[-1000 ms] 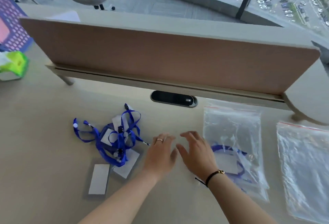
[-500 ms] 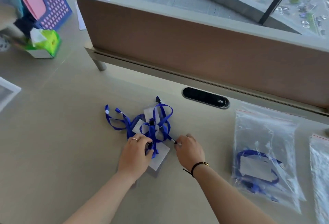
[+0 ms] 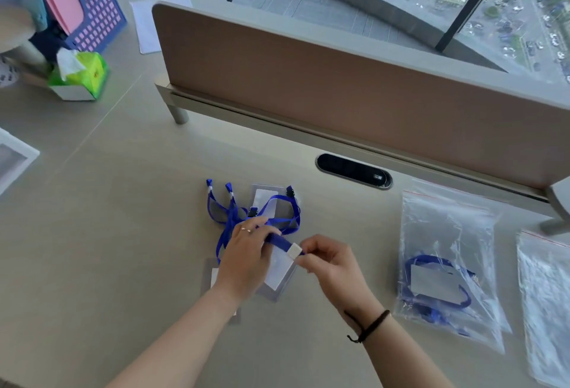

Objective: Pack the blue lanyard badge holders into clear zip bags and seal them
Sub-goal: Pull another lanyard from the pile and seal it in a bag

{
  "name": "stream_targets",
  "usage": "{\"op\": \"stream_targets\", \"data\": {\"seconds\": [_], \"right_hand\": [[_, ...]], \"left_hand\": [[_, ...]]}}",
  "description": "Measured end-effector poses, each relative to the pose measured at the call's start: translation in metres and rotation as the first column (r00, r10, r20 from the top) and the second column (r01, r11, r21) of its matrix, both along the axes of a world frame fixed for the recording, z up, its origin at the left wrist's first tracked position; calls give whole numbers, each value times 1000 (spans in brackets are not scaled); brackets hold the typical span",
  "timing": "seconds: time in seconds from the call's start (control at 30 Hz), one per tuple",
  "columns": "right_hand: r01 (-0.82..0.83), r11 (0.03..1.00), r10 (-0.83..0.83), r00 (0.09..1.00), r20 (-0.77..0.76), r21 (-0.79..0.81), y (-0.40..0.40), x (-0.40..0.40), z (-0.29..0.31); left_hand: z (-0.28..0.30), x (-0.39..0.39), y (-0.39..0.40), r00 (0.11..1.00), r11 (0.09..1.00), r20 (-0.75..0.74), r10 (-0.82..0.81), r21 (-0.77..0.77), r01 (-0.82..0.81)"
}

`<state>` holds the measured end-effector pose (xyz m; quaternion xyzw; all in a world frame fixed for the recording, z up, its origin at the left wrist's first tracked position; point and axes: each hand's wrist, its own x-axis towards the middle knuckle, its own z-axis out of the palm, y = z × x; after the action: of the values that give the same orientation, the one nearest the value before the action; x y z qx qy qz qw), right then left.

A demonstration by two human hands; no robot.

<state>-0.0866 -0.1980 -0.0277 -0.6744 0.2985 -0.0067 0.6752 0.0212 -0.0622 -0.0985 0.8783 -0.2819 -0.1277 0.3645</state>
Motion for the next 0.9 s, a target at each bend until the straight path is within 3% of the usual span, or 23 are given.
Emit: {"op": "stream_targets", "data": {"seconds": [0.1, 0.17, 0.23, 0.27, 0.47, 0.57, 0.67, 0.77, 0.9], "right_hand": [[126, 964, -137, 990, 30, 233, -9, 2, -2], [178, 956, -179, 984, -17, 235, -12, 3, -12], [196, 972, -182, 976, -115, 128, -12, 3, -29], [181, 980, -166, 971, -169, 77, -11, 4, -38], [43, 998, -59, 940, -337, -53, 8, 10, -63], [-37, 992, -10, 933, -359, -122, 20, 12, -67], [-97, 981, 29, 932, -361, -171, 27, 13, -69], [-150, 972, 80, 935, -346, -181, 34, 18, -67], [-259, 946, 177, 917, -358, -194, 55, 32, -68]], "left_hand": [[10, 19, 2, 942, 975, -272, 196, -51, -218], [20, 33, 4, 697, 867, -647, 309, -109, -486], [36, 38, 5, 391, 672, -908, 150, -196, -714], [44, 38, 9, 317, 585, -947, 53, -228, -778], [73, 38, 35, 224, 455, -938, -266, -327, -828], [78, 33, 42, 203, 428, -919, -337, -342, -837], [75, 28, 47, 163, 465, -951, -261, -272, -842], [59, 23, 56, 165, 526, -986, -38, -160, -835], [33, 13, 72, 178, 500, -975, 133, -89, -861]]}}
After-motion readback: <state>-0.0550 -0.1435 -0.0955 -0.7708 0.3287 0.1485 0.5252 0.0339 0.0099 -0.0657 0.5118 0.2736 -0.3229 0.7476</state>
